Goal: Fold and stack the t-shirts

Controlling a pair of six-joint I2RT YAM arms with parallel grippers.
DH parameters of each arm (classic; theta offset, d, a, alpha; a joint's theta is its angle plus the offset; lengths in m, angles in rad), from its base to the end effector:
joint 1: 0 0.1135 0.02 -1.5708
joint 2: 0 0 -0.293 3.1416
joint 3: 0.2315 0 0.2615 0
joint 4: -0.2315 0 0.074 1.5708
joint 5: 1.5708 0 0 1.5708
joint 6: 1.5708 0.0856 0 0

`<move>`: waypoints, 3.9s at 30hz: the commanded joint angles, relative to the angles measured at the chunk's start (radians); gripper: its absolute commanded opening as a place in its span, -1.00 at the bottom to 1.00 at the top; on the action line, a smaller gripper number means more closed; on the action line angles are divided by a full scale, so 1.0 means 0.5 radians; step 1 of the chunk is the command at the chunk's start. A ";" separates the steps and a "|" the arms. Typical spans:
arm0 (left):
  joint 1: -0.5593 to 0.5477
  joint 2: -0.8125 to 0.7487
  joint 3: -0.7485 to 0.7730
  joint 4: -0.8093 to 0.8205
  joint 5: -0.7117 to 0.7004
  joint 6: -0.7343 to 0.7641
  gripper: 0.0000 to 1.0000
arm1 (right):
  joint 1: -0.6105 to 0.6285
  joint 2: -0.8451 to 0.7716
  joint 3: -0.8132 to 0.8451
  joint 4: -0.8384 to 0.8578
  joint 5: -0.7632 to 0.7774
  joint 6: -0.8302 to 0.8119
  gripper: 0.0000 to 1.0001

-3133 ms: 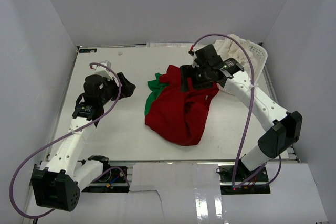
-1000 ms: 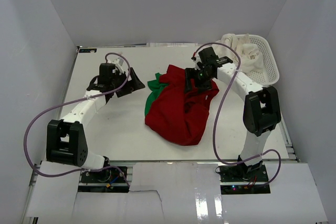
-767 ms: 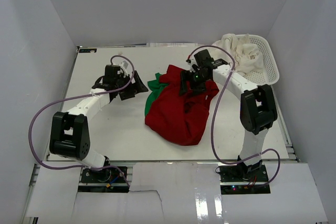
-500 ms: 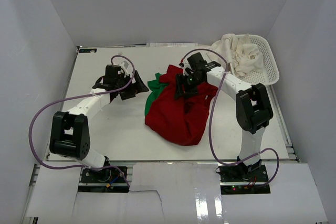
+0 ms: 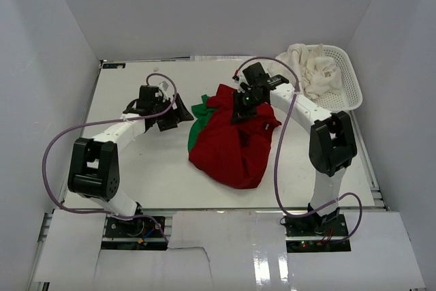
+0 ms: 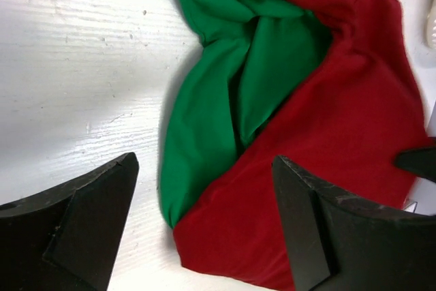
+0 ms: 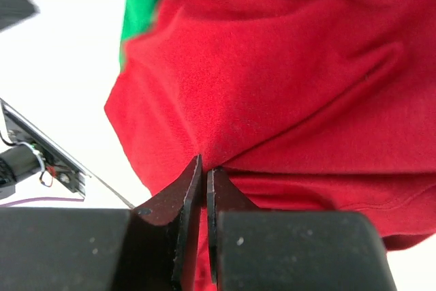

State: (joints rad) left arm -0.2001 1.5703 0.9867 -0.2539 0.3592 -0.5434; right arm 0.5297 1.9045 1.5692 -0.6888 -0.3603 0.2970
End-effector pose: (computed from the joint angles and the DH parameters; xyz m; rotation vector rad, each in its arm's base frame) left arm 0.3551 -0.1027 0.2018 -0.2530 2.4709 -0.7648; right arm 0.3784 0.2565 0.2316 -0.4480 2.6517 0.7504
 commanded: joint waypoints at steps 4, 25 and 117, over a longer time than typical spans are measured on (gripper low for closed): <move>-0.072 0.178 0.067 0.057 0.107 -0.015 0.76 | -0.007 -0.216 0.227 -0.144 0.049 -0.020 -0.85; -0.195 0.565 0.266 0.035 0.135 -0.039 -1.00 | -0.038 -0.305 0.129 -0.144 0.082 -0.036 -0.85; 0.256 -0.091 1.471 -0.600 0.420 -0.254 0.42 | 0.395 0.127 0.549 1.421 0.368 -0.499 -0.85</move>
State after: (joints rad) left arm -0.0696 1.5333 1.6337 -0.6224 0.5690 -0.6628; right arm 0.7715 2.0457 1.8183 0.0780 -0.2180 0.0597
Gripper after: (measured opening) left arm 0.668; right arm 0.097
